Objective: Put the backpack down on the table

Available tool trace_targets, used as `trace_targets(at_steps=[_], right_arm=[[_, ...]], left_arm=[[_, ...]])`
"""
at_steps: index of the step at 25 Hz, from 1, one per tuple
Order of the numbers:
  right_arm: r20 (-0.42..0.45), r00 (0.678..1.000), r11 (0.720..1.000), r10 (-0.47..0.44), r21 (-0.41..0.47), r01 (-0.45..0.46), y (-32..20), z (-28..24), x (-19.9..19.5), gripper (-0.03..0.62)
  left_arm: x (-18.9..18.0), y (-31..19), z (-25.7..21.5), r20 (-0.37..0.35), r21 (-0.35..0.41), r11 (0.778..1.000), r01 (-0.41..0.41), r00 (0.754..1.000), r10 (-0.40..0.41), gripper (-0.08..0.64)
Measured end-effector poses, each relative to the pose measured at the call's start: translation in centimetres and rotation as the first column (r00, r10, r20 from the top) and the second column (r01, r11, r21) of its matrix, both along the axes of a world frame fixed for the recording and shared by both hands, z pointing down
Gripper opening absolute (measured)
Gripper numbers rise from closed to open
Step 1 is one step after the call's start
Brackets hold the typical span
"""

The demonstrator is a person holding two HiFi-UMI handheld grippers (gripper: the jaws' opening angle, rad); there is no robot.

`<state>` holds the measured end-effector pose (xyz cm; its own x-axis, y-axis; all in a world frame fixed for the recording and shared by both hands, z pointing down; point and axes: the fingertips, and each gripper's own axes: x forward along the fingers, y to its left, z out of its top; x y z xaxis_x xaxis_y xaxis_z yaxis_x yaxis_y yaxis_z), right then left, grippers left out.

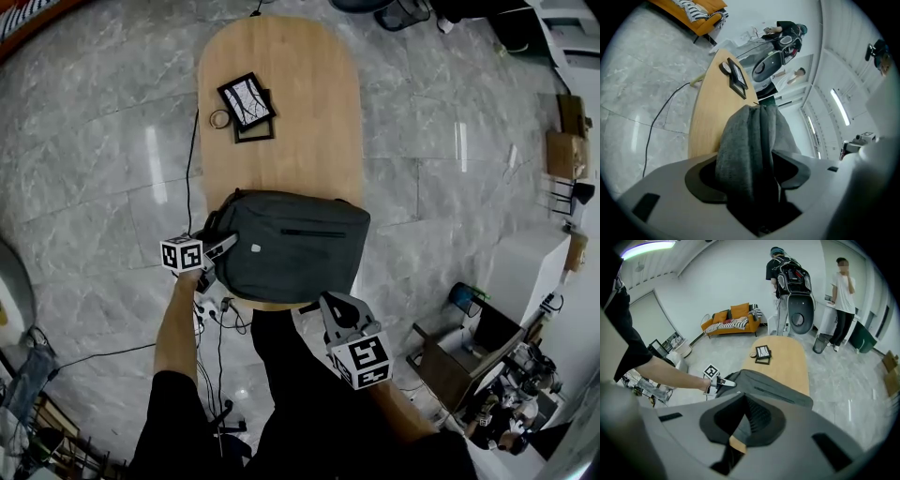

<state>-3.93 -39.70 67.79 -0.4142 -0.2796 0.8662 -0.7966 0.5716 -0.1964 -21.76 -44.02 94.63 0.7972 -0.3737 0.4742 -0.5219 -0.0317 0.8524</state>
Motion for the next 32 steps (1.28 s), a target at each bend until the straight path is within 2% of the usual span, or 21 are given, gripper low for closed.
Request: trace_targets(at_steps=[3, 5, 12, 15, 20, 25, 29, 31, 32], right_arm=[[0.0, 1.0, 1.0, -0.004, -0.019, 0.004, 0.1, 0.5, -0.6, 0.011], [-0.001, 1.0, 1.0, -0.009, -0.027, 0.009, 0.5, 0.7, -1.0, 0.011], [0.006, 0.999, 0.999, -0.036, -0.033, 0.037, 1.6, 0.9, -2.3, 0.011], [0.011, 0.999, 0.999, -0.038, -0.026, 0.038, 2.1, 0.6, -2.5, 0.011], [0.028, 0.999, 1.0, -0.024, 0.008, 0.024, 2.6, -0.1, -3.1, 0.011], [0.039, 0.999, 0.999, 0.011, 0.034, -0.012, 2.9, -0.5, -3.3, 0.011], [0.073, 0.997, 0.997, 0.017, 0.078, -0.023, 3.3, -2.0, -3.6, 0.011], [0.09, 0.996, 0.994, 0.018, 0.102, -0.027, 3.6, -2.9, -3.6, 0.009], [0.096, 0.995, 0.993, 0.02, 0.114, -0.031, 3.7, -3.3, -3.5, 0.009]], left_arm=[[-0.9, 1.1, 1.1, 0.061, 0.011, 0.998, -0.055, 0.997, 0.054, 0.33], [-1.4, 2.3, 1.9, 0.102, 0.002, 0.996, -0.087, 0.991, 0.086, 0.333], [-2.8, 3.0, 3.0, 0.211, -0.04, 0.998, -0.051, 0.976, 0.058, 0.367], [-3.4, 2.9, 2.2, 0.28, 0.01, 0.998, -0.059, 0.958, 0.054, 0.367], [-7.4, 1.9, -1.3, 0.41, 0.16, 0.987, 0.008, 0.909, -0.073, 0.359], [-8.1, 1.1, -5.5, 0.511, 0.299, 0.953, -0.041, 0.851, -0.123, 0.288], [-6.0, 1.4, -9.9, 0.541, 0.393, 0.916, -0.083, 0.826, -0.158, 0.16], [-5.2, 2.0, -11.9, 0.578, 0.428, 0.899, -0.093, 0.792, -0.194, 0.056], [-4.7, 2.3, -12.8, 0.593, 0.438, 0.894, -0.097, 0.778, -0.206, 0.043]])
